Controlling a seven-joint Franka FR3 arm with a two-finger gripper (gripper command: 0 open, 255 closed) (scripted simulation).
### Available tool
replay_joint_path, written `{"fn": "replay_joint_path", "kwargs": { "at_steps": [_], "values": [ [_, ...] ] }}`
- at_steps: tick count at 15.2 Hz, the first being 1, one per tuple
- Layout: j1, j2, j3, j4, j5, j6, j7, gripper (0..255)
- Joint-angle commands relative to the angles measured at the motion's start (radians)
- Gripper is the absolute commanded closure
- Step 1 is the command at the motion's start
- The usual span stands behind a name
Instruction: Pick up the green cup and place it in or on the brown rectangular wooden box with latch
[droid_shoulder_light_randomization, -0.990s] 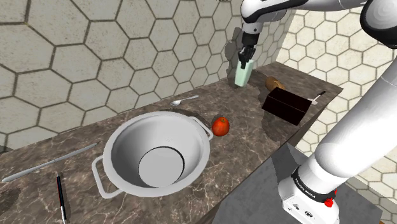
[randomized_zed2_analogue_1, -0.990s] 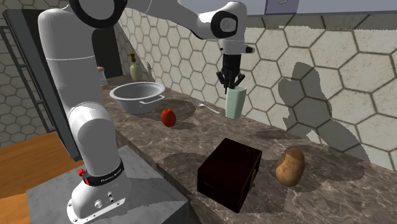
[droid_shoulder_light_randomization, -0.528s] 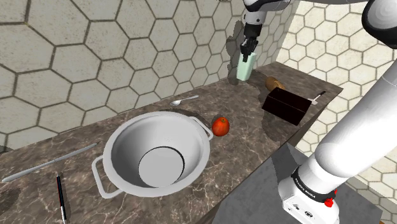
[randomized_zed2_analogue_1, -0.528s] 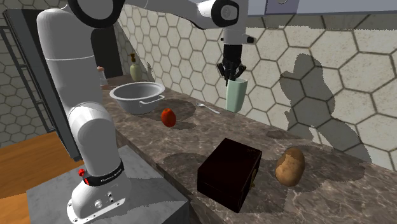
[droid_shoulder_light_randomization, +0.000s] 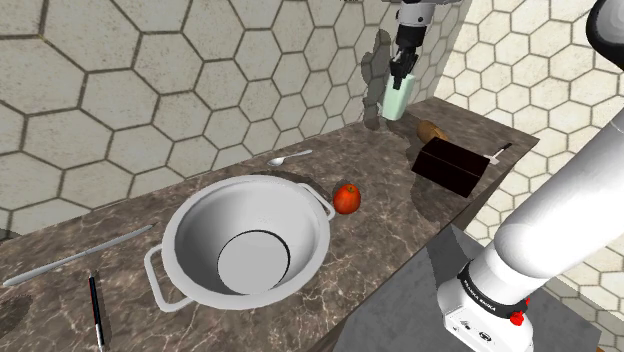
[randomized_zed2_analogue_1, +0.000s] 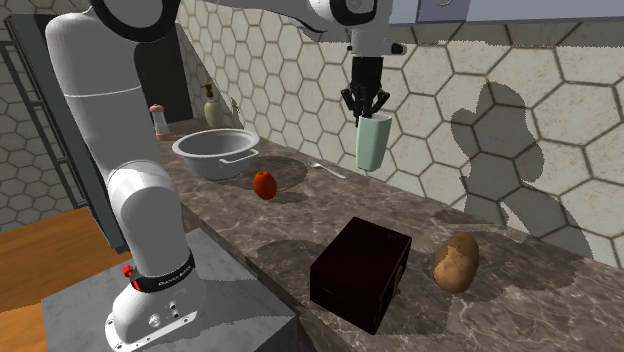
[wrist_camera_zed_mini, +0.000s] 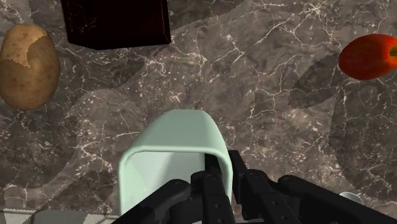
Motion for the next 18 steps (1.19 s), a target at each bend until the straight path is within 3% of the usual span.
{"fn": "replay_joint_path", "kwargs": {
  "at_steps": [1,9,18],
  "values": [
    [-0.014,-0.051,-0.014,-0.04,-0.012,-0.009,-0.027,255],
    [-0.082,-0.219,-0.09,-0.159,-0.068,-0.045,-0.158,255],
    [-0.161,-0.348,-0.195,-0.202,-0.144,-0.106,-0.331,255]
  ]
}}
